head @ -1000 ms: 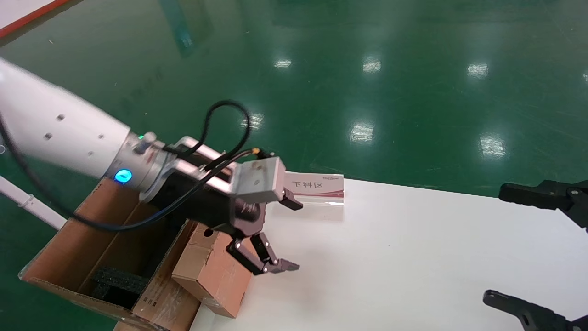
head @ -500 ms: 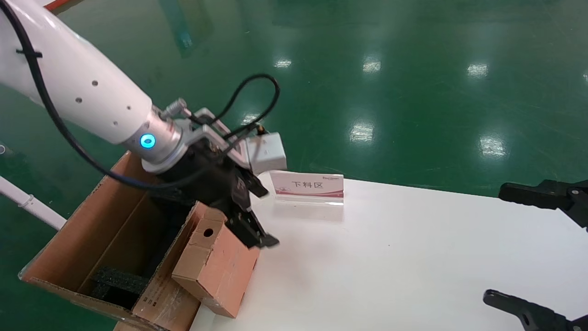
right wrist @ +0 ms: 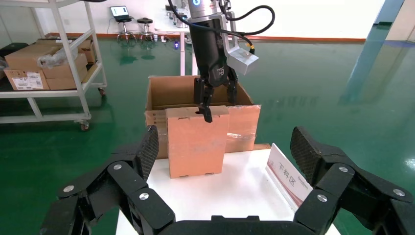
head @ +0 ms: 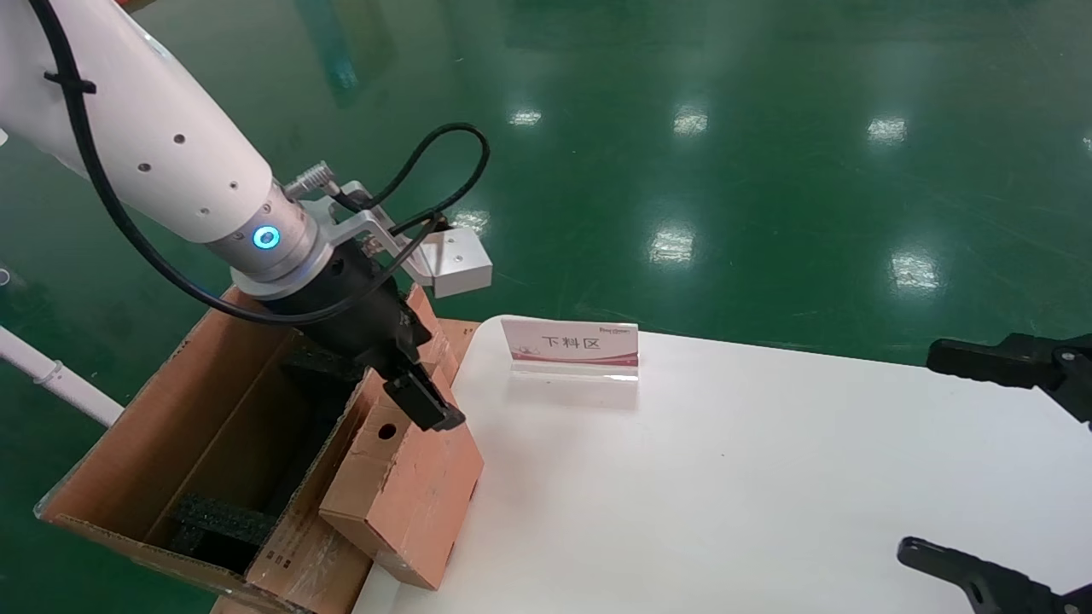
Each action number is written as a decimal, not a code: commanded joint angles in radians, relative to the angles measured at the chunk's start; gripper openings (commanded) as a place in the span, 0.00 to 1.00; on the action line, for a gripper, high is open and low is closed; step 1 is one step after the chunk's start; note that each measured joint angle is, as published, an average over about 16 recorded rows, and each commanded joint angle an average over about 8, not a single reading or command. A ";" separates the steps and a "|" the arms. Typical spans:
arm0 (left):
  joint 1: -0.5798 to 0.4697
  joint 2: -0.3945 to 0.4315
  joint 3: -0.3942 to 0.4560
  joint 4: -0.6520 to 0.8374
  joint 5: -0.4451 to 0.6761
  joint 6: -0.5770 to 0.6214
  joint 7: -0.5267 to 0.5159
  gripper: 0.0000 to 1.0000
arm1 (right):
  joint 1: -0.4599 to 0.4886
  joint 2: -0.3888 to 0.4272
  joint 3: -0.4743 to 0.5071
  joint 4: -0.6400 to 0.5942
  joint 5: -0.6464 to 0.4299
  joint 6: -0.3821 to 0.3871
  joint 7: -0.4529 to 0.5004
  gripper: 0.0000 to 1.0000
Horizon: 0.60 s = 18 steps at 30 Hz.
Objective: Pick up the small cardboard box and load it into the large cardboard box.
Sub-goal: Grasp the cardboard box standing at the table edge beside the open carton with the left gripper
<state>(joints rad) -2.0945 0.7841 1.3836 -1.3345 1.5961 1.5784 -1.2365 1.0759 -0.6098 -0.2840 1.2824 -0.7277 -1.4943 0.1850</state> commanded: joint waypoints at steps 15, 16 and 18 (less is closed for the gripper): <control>-0.107 -0.003 0.229 0.001 -0.055 -0.010 -0.112 1.00 | 0.000 0.000 -0.001 0.000 0.001 0.000 -0.001 1.00; -0.111 -0.002 0.239 0.001 -0.058 -0.012 -0.116 1.00 | 0.000 0.000 -0.001 0.000 0.001 0.001 -0.001 1.00; -0.115 0.000 0.255 0.001 -0.066 -0.016 -0.124 1.00 | 0.000 0.001 -0.001 0.000 0.001 0.001 -0.001 1.00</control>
<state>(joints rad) -2.2033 0.7843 1.6326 -1.3325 1.5270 1.5618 -1.3560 1.0761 -0.6092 -0.2853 1.2824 -0.7268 -1.4937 0.1843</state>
